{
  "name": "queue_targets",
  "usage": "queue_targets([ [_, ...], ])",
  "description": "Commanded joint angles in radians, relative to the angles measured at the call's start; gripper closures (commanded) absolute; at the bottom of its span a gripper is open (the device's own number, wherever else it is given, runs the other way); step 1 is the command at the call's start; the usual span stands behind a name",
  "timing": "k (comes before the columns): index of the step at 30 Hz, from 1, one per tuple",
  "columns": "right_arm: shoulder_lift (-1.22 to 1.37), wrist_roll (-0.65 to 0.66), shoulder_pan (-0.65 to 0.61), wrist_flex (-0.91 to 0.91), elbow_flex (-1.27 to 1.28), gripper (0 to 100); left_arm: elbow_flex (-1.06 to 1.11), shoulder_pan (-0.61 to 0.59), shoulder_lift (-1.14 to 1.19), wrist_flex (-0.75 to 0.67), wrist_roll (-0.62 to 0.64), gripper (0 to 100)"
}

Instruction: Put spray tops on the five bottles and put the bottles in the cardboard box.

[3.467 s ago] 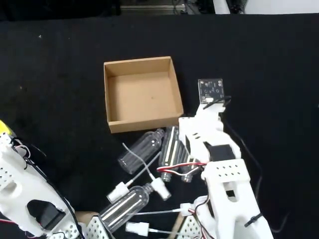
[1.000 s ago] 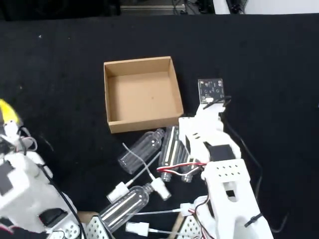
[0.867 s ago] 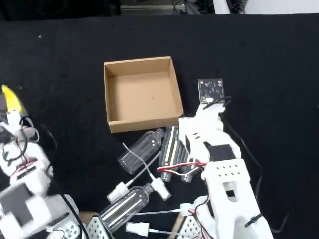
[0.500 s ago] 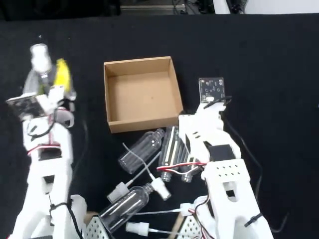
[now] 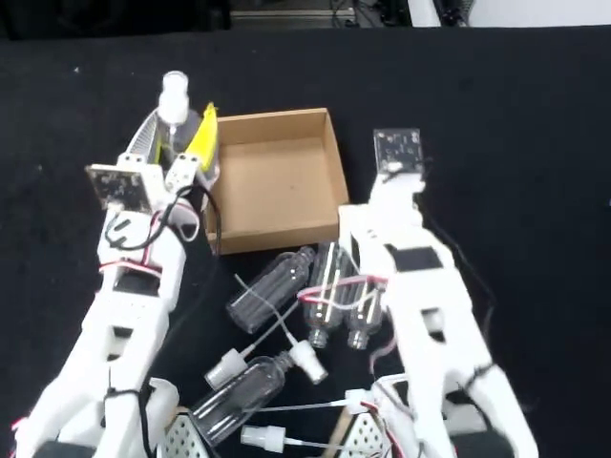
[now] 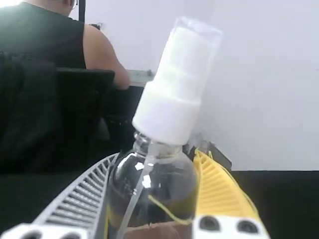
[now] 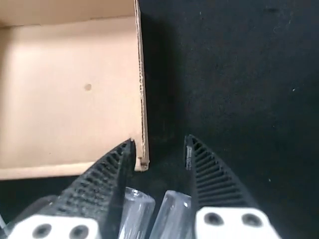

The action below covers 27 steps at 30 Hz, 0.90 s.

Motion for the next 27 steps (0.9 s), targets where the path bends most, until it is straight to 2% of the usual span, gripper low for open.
queue_targets([
  [1, 0.093, 0.002, -0.017, -0.025, -0.125, 85.3, -0.137, 0.019, 0.107, 0.000, -0.002, 97],
  [14, 0.397, 0.003, -0.017, -0.025, -0.314, 85.9, -0.228, 0.051, 0.269, 0.000, 0.000, 97],
  [16, 0.407, 0.003, -0.014, -0.025, -0.314, 90.6, -0.226, 0.068, 0.279, 0.000, -0.002, 97],
  [18, 0.407, 0.003, -0.012, -0.025, -0.312, 99.5, -0.228, 0.073, 0.293, 0.000, -0.002, 97],
  [24, 0.406, 0.006, -0.011, 0.020, -0.292, 98.8, -0.228, 0.068, 0.338, 0.000, 0.000, 97],
  [27, 0.395, 0.074, -0.015, 0.068, -0.288, 98.8, -0.236, 0.076, 0.353, 0.000, 0.000, 97],
])
